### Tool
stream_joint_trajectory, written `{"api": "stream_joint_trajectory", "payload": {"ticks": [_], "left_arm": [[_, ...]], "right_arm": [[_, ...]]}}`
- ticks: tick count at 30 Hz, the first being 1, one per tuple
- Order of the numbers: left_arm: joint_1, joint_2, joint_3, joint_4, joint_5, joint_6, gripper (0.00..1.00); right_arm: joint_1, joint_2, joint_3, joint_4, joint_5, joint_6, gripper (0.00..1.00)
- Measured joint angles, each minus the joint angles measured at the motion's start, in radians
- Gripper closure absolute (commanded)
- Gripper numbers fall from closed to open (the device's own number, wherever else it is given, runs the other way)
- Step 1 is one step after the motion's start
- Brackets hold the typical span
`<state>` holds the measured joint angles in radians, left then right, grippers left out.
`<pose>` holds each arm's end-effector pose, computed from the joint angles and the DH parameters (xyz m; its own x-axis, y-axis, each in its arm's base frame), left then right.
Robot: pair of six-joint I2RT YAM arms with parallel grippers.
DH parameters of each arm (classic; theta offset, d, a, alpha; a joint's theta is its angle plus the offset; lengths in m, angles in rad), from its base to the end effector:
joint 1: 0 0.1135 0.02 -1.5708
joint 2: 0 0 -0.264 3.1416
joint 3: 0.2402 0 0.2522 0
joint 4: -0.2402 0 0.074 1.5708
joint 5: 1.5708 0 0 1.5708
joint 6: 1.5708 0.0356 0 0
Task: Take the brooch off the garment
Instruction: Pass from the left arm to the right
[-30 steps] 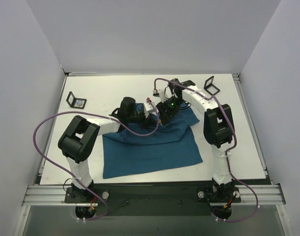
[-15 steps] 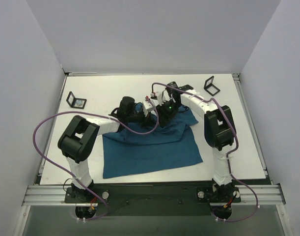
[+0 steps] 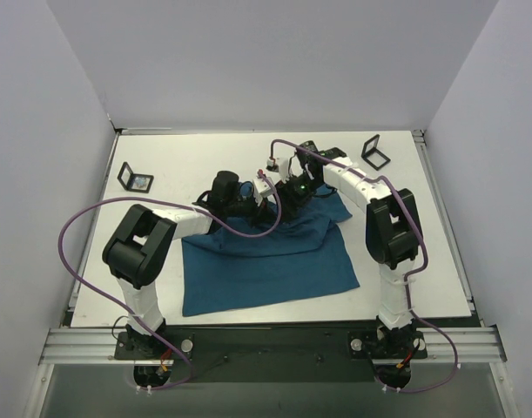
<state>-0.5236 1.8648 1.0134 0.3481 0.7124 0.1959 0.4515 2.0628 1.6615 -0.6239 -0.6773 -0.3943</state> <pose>0.3274 -0.2159 0.1728 -0.2395 0.3084 -0.9206 0.9389 0.3151 -0.1387 0.3920 0.2149 0.2188 -0.4671 -0.5592 -0.6849 -0.8796 0.3731 0.2952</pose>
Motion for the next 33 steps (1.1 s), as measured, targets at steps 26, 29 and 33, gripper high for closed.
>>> {"api": "stream_joint_trajectory", "payload": {"ticks": [26, 29, 33], "left_arm": [[0.000, 0.000, 0.000, 0.000, 0.003, -0.002, 1.00], [0.000, 0.000, 0.000, 0.000, 0.003, -0.002, 1.00], [0.000, 0.000, 0.000, -0.001, 0.003, -0.002, 1.00]], "right_arm": [[-0.065, 0.077, 0.050, -0.015, -0.189, 0.055, 0.57], [-0.097, 0.077, 0.050, -0.016, -0.248, 0.074, 0.56], [-0.133, 0.077, 0.050, -0.016, -0.304, 0.092, 0.53]]}}
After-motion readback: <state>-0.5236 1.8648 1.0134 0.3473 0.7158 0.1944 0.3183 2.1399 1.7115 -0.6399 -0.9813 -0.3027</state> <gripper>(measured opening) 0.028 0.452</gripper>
